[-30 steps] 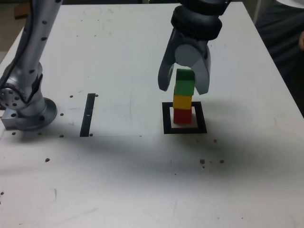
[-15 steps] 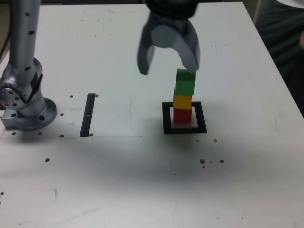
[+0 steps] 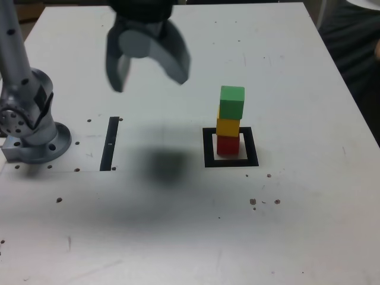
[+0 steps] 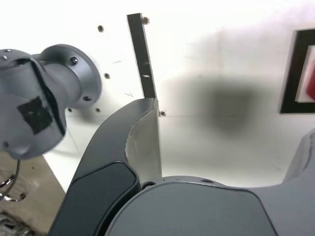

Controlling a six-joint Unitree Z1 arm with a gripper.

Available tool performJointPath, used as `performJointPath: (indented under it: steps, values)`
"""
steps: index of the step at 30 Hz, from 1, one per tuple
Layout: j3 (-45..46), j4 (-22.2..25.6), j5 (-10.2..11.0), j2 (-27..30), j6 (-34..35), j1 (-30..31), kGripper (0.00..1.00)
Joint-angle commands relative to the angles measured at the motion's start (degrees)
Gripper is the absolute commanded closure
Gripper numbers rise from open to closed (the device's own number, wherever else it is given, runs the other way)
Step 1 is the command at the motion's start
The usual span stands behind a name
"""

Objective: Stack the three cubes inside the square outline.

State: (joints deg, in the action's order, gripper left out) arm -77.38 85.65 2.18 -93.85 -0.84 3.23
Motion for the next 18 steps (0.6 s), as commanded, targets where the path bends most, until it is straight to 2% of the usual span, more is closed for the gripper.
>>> performJointPath:
  steps: [1,8,18]
  values:
    - [4.6,-2.7,0.5,2.2,0.5,-0.1,0.0]
    - [17.8,-11.6,2.3,6.8,2.0,-0.1,0.0]
    - [30.7,-21.0,2.1,9.2,3.5,-0.1,0.0]
